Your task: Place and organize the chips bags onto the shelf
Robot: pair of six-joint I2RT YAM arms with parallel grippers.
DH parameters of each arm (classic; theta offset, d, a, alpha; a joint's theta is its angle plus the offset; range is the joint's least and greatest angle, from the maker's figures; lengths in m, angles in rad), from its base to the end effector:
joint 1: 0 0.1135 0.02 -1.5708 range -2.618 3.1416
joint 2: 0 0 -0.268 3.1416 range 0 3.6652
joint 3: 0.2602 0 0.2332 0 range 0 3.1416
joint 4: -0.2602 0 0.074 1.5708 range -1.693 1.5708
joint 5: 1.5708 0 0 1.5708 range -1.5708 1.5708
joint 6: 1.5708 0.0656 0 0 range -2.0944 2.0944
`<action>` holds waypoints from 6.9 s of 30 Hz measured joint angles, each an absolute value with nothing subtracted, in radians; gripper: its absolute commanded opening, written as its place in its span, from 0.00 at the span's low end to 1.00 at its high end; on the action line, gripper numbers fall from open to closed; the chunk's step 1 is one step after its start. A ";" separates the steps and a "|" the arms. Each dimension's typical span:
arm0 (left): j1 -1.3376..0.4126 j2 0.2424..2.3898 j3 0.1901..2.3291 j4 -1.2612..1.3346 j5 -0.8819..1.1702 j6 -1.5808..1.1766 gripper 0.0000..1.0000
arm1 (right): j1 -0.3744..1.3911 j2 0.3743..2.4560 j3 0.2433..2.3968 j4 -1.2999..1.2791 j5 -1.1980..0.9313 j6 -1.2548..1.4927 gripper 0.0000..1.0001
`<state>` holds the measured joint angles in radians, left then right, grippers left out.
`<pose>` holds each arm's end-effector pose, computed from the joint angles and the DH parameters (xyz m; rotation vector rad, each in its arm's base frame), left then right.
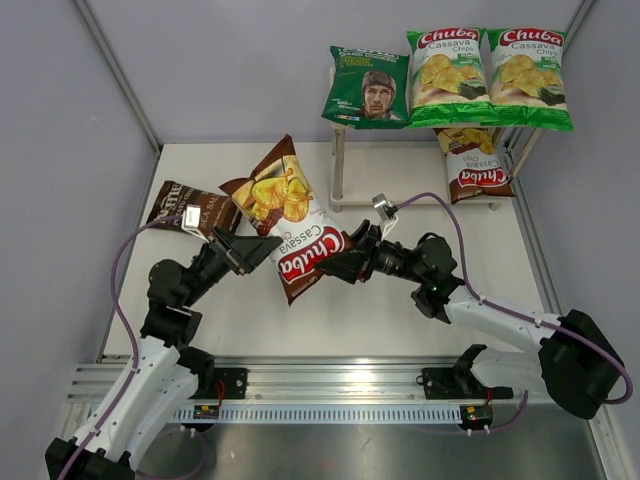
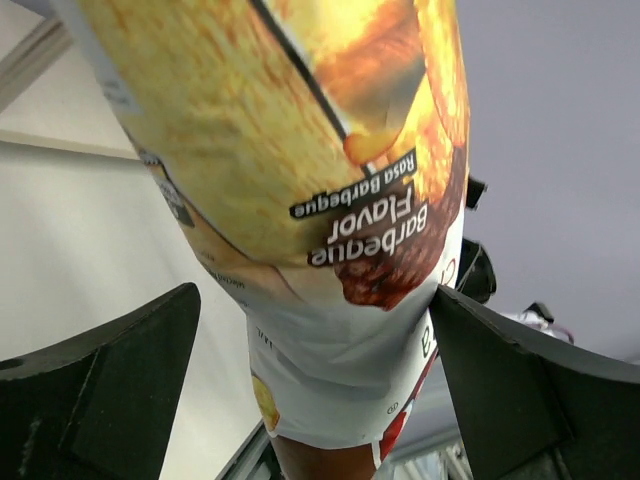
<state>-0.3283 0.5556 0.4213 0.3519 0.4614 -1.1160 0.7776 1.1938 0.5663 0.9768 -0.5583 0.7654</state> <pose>0.1357 -0.0771 0.3128 -0.1694 1.5436 -1.4895 0.1615 0.2077 0.3233 -0.5653 1.3570 1.6345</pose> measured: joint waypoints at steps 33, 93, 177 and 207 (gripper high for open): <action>-0.334 0.430 0.276 0.549 0.390 -1.156 0.18 | 0.832 1.094 0.481 0.978 -0.461 0.915 0.99; -0.629 0.099 0.455 -0.346 -0.258 -0.809 0.99 | 0.425 0.861 0.143 0.907 -0.048 1.010 0.25; -0.630 0.267 0.784 -0.683 0.102 -0.313 0.99 | 0.031 1.980 0.648 1.238 0.008 1.442 0.67; -0.358 0.778 0.860 -0.664 -0.388 -0.696 0.99 | 0.026 0.975 0.583 0.207 -0.004 0.928 0.99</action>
<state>-0.3576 0.7780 0.8597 -0.6640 -0.3878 -0.6956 0.0257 0.9749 0.5827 0.2066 -0.0040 0.9279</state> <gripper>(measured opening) 0.988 0.993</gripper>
